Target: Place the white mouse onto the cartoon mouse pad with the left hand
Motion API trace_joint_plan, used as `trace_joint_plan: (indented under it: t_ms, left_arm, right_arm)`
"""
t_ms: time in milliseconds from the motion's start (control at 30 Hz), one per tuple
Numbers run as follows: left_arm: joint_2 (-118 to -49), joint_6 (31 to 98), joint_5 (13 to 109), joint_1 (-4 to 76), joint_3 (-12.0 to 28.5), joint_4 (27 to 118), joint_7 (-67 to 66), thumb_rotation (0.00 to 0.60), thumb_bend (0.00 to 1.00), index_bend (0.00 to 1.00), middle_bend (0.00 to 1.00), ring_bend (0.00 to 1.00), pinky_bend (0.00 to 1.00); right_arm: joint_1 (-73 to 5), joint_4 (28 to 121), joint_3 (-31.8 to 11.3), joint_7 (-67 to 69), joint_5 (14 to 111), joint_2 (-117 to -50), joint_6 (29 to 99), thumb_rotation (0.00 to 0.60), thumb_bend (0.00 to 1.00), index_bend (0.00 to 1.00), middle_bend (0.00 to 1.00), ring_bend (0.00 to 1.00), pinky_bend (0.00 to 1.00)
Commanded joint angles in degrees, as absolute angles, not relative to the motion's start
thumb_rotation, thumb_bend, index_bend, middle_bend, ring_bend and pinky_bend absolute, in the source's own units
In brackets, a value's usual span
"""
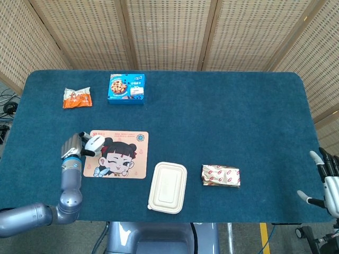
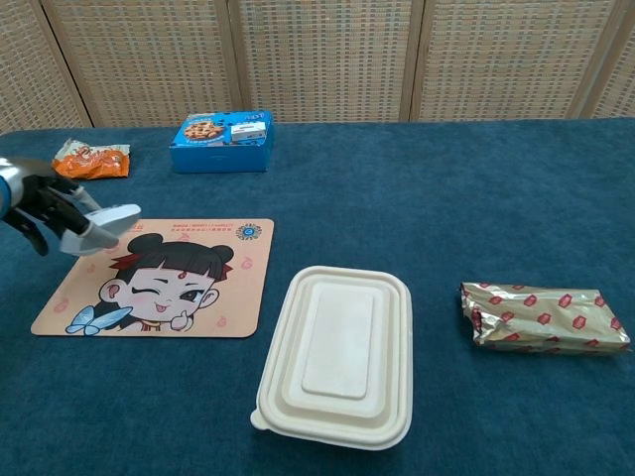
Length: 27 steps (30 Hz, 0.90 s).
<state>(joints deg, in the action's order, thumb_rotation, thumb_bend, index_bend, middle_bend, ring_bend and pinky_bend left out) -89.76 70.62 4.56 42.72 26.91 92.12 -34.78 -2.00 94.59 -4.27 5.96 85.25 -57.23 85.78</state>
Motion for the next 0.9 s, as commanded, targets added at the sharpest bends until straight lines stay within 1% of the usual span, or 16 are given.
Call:
trace_joint_plan:
  t_ms: [33,233,533,733,900]
  left_arm:
    - [-91.8,72.0,4.2,44.1,27.3,92.5,-35.1,0.6,0.31,0.56,0.52,0.48,0.59]
    - [-93.9,72.1,3.0,44.5,27.3,91.9,-34.8,0.6,0.32,0.56,0.52,0.48,0.59]
    - [-96.1,72.7,4.0,44.2,26.1,91.9,-34.1,0.6,0.32,0.56,0.52,0.48,0.59]
    - [-96.7,73.2,3.6,43.8,26.4,91.9,-33.7,0.6,0.31,0.56,0.52,0.48,0.59]
    - [-97.1,73.3,2.4,43.8,26.9,91.5,-34.2,0.6,0.29,0.56,0.5,0.48,0.59]
  right_arm:
    - [-2.1,94.5,-4.2,6.1,85.2,-57.2,85.5,0.6,0.0,0.0,0.0,0.0,0.0]
    - [-2.3,94.4,-4.1,6.1,85.2,-57.3,85.2,0.6,0.0,0.0,0.0,0.0,0.0]
    - [-2.3,94.5,-4.1,6.2,85.2,-57.2,85.3,0.6,0.0,0.0,0.0,0.0,0.0]
    - [-2.2,94.7,-4.1,6.5,85.3,-57.0,85.4,0.6,0.0,0.0,0.0,0.0,0.0]
    - [-2.2,94.7,-4.0,6.8,85.4,-56.9,85.5,0.6,0.0,0.0,0.0,0.0,0.0]
